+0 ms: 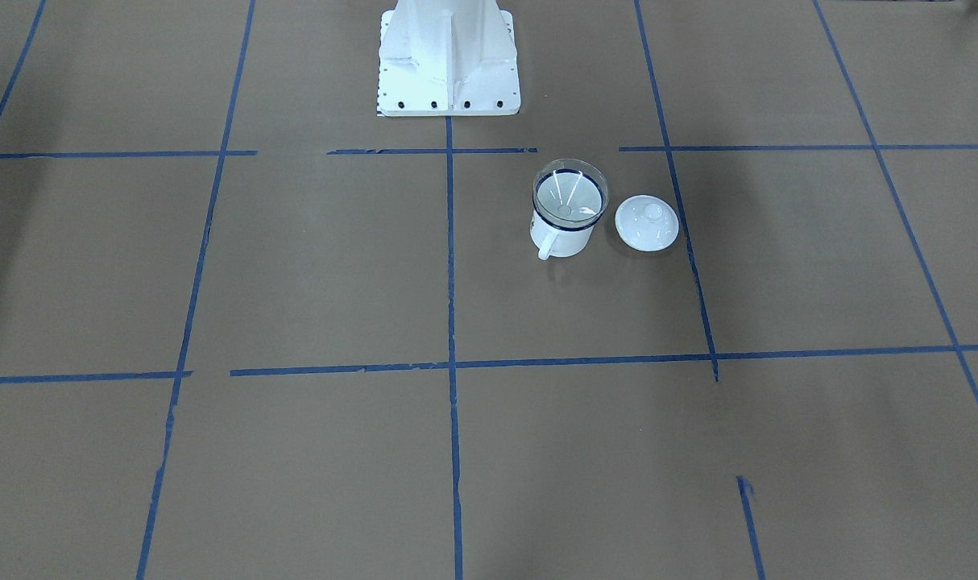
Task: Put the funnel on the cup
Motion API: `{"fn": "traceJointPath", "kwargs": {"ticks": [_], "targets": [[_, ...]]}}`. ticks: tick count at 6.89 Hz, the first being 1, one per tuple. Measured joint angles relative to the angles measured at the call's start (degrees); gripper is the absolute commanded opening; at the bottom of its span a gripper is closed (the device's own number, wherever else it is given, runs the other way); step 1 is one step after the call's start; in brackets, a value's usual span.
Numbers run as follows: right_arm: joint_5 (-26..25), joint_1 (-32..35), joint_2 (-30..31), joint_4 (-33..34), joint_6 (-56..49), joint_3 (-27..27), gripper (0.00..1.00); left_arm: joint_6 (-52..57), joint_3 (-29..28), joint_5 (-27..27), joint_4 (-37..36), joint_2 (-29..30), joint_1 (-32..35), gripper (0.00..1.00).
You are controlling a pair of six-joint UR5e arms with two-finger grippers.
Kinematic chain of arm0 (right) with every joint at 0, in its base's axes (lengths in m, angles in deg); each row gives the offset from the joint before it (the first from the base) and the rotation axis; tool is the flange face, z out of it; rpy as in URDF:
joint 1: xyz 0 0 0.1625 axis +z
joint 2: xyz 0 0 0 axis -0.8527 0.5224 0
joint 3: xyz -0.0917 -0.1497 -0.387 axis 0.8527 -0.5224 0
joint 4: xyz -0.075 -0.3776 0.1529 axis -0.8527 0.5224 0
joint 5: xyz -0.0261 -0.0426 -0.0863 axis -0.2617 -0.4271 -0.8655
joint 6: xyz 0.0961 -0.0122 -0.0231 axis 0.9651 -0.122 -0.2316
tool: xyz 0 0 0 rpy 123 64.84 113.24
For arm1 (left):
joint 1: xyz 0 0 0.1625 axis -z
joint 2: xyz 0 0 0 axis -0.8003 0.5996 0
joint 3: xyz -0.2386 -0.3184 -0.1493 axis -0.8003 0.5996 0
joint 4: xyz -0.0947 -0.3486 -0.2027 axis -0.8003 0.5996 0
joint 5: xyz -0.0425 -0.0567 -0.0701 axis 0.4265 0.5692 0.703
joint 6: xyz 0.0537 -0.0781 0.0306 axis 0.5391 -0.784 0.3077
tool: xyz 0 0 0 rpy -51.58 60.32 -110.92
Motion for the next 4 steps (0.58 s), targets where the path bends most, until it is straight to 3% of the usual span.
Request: {"fn": "traceJointPath", "kwargs": {"ticks": [4], "targets": [[0.0, 0.0, 0.0, 0.0, 0.0, 0.0, 1.0, 0.3, 2.2, 0.1, 1.6, -3.8, 0.9, 1.0]]}}
